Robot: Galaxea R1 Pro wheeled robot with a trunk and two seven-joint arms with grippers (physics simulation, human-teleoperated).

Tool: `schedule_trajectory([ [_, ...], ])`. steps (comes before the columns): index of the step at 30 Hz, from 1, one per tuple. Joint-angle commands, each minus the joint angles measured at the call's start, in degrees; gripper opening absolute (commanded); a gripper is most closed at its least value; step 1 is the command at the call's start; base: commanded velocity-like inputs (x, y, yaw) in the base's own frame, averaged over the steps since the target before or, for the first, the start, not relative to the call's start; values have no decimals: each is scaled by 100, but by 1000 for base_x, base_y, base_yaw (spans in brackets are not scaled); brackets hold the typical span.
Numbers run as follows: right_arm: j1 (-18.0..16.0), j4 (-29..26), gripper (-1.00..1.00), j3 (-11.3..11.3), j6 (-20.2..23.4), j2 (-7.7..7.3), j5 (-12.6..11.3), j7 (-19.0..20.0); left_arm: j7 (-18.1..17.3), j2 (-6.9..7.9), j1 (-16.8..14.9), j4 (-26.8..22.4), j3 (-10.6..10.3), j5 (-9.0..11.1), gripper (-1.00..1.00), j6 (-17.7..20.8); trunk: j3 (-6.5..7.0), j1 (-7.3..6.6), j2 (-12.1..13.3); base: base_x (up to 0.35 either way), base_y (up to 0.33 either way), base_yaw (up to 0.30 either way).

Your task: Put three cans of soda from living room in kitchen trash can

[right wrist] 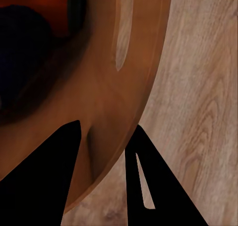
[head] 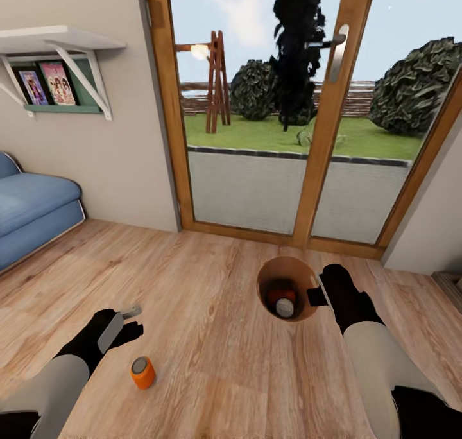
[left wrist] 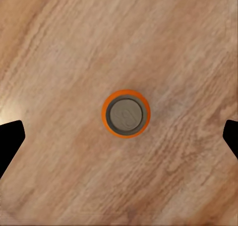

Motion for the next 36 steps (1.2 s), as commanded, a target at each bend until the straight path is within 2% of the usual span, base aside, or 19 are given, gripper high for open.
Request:
schedule_trajectory([
  [1, -4, -7, -100, 0, 0, 1, -58, 11, 1, -3, 1, 1, 0, -2, 100, -1, -22, 1, -3, 0, 0, 0],
  [11, -17, -23, -100, -10, 0, -25, -62, 11, 4, -27, 4, 1, 0, -21, 100, -1, -243, 27, -16, 0, 0, 0],
  [16, -395, 123, -100, -27, 0, -33, -62, 17, 0, -36, 9, 1, 0, -25, 100, -1, -243, 27, -16, 0, 0, 0],
  [17, -601, 335, -100, -43, 0, -49, -61, 18, -1, -38, 11, 1, 0, -25, 100, -1, -243, 27, -16, 0, 0, 0],
  [18, -1012, 714, -100, -69, 0, -66, -59, 19, -1, -41, 12, 1, 0, -25, 100, -1, -243, 27, -16, 0, 0, 0],
  [23, -1427, 1126, -100, -85, 0, -76, -59, 19, -1, -46, 12, 1, -9, -26, 100, -6, -243, 27, -16, 0, 0, 0],
  [26, -1590, 1331, -100, -89, 0, -70, -58, 19, 0, -48, 12, 1, -31, -26, 100, -40, -243, 27, -16, 0, 0, 0],
  [36, -1678, 1449, -100, -81, 0, -54, -55, 19, 7, -49, 13, -4, -51, -34, 100, -70, -465, 53, -29, 0, 0, 0],
])
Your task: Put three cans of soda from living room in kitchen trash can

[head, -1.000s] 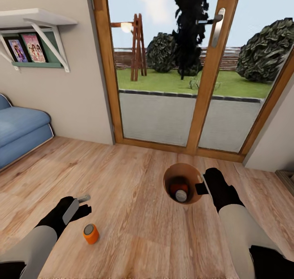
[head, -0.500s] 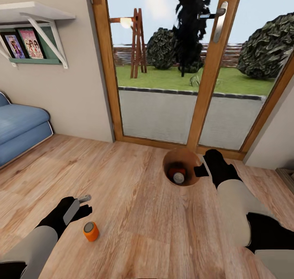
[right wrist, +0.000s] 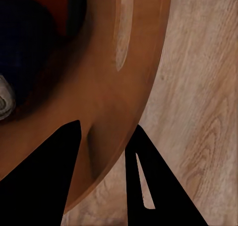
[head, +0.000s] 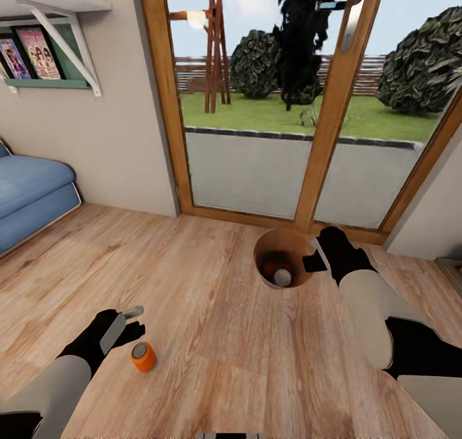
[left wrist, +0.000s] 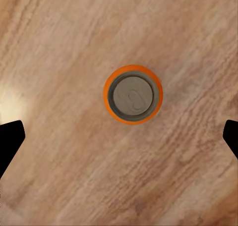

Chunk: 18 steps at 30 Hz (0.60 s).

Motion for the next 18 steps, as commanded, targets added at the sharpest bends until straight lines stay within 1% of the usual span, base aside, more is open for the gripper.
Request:
schedule_trajectory([
  [1, -6, -5, -100, 5, 1, 8, -89, 12, 0, 0, 0, -1, -2, -1, 100, -1, -22, 1, -3, 0, 0, 0],
  [4, -7, -4, -100, 21, 1, 18, -89, 12, 0, 0, 0, -3, -7, 0, 100, -2, -88, 9, -7, 0, 0, 0],
  [9, -18, -10, -100, 36, 1, -2, -75, 12, -1, 0, 0, -31, -16, 4, 100, -12, -88, 9, -7, 0, 0, 0],
  [11, -96, 0, -100, 41, 1, -8, -66, 12, -1, -3, 0, -35, -17, 1, 100, -16, -88, 9, -7, 0, 0, 0],
  [13, -235, 92, -100, 45, 1, -19, -36, 12, 0, -5, 0, -37, -18, 0, 100, -16, -88, 9, -7, 0, 0, 0],
  [15, -519, 438, -100, 30, 1, -28, -3, 12, 0, -8, 0, -46, -19, -1, 100, -15, -88, 9, -7, 0, 0, 0],
  [18, -720, 675, -100, 12, 1, -32, 9, 12, 2, -9, 0, -30, -19, -1, 100, -12, -88, 9, -7, 0, 0, 0],
])
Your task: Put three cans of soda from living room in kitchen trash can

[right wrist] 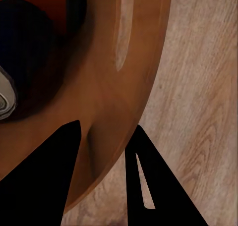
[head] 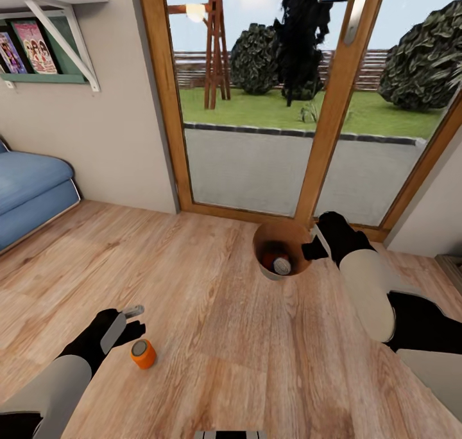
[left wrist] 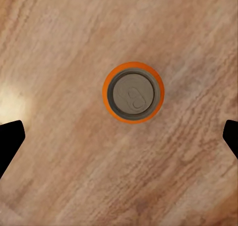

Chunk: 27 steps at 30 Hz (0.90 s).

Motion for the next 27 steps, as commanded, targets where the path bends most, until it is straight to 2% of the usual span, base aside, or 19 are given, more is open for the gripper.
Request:
schedule_trajectory([
  [1, -32, 31, -100, -11, 1, 3, -37, 7, 2, 0, 0, 5, 0, 0, 100, 2, 0, -1, 0, 0, 0, 0],
  [27, -68, 86, -100, -9, 1, 7, -27, 7, -4, -9, 0, -30, 9, 13, 100, 5, 0, -1, 0, 44, 0, 0],
])
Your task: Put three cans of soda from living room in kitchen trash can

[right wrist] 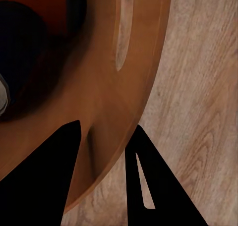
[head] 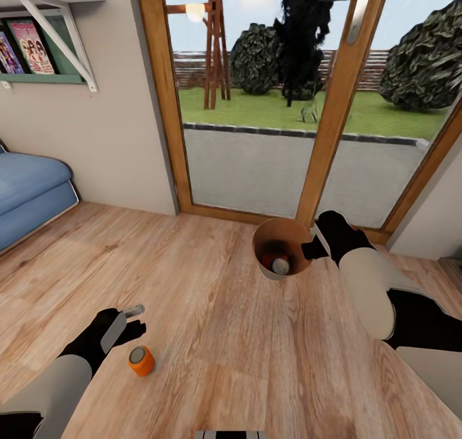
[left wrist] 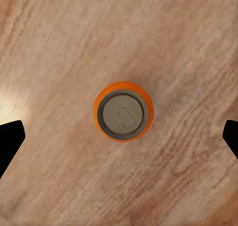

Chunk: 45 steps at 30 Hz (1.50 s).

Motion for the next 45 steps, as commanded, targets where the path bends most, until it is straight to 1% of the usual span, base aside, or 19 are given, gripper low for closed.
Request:
schedule_trajectory([
  [1, -3, -4, -100, -9, 1, 2, -81, 13, 0, 0, 0, 2, 0, 1, 100, 0, 1, -1, -1, 19, 0, 0],
  [17, 9, -4, -100, 8, 1, 13, -81, 13, 1, 0, 0, 1, 0, 19, 100, 6, 1, -1, -1, 78, 47, 0],
  [29, 17, -4, -100, 12, 1, 3, -81, 13, 10, 0, 0, -11, 6, 14, 100, -5, 1, -1, -1, 12, 8, 0],
  [45, 16, -4, -100, 17, 1, 2, -81, 13, 10, -3, 0, -6, 9, 13, 100, -5, -354, 41, -22, 0, 0, 0],
])
